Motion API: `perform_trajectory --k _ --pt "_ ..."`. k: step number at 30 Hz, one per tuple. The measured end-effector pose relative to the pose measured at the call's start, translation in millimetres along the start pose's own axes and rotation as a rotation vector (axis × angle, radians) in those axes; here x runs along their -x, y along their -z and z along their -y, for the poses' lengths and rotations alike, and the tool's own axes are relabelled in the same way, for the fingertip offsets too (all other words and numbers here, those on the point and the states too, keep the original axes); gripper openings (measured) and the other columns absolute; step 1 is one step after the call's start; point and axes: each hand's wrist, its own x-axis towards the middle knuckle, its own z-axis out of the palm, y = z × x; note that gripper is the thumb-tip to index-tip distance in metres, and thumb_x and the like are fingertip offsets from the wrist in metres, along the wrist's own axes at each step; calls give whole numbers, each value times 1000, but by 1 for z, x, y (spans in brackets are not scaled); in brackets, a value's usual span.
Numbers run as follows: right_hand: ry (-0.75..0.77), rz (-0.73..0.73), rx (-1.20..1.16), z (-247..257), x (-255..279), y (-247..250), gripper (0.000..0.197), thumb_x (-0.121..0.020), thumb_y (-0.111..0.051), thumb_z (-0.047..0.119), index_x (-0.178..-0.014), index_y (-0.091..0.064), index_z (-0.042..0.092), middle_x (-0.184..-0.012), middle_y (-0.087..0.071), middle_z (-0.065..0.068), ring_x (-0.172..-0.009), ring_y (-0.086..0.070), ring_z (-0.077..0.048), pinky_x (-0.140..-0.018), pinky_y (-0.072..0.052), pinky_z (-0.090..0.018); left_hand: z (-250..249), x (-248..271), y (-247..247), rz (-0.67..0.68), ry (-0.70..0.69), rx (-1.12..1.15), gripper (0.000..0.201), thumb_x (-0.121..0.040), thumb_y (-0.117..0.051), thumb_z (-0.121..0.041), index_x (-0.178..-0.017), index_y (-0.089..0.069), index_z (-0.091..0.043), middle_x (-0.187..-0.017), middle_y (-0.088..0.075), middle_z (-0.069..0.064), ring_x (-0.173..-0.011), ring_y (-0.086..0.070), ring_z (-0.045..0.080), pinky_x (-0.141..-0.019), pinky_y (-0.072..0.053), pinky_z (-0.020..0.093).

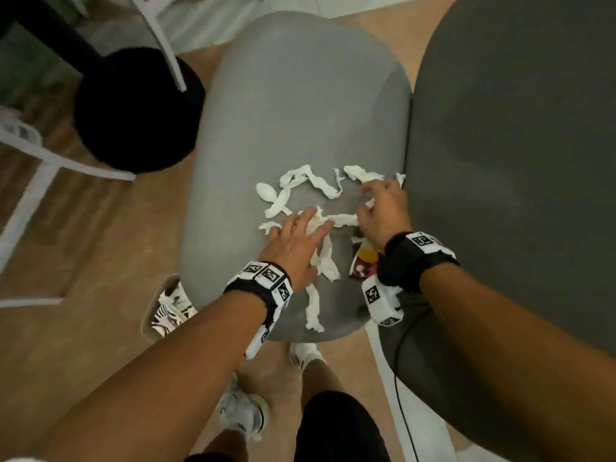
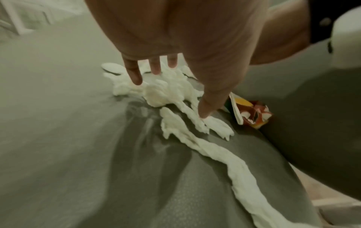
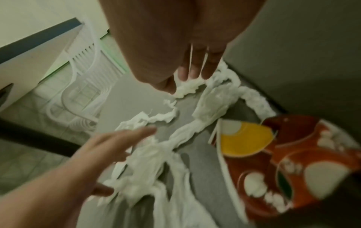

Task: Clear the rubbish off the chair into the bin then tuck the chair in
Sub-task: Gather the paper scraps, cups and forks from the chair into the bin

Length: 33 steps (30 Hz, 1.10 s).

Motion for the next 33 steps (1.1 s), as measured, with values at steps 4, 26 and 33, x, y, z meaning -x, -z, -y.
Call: perform_trajectory --k 4,26,33 --pt "-122 83 -30 -20 -10 2 70 -85 -69 19 -148 -41 29 -164 -10 -9 -148 -19 -34 -120 -27 -39 -2 -10 -11 61 17 -129 66 -83 -67 -20 -142 -41 -33 -151 -30 2 -135 -29 31 -102 -40 50" --pt "36 136 -152 60 25 -43 6 -85 -62 21 -88 -67 20 -88 -70 -2 -86 -61 -23 -74 -40 -23 63 61 11 -318 318 526 22 -95 -46 -21 -117 -44 -18 -100 -67 13 -86 -62 38 -76 -50 43" --pt "163 328 -262 125 86 -105 3 -80 -68 21 -79 -70 22 -84 -72 3 -82 -63 -14 -74 -44 -23 108 130 -14 -397 442 648 18 -81 -48 -15 -81 -66 -15 -78 -68 8 -79 -62 34 -70 -50 36"
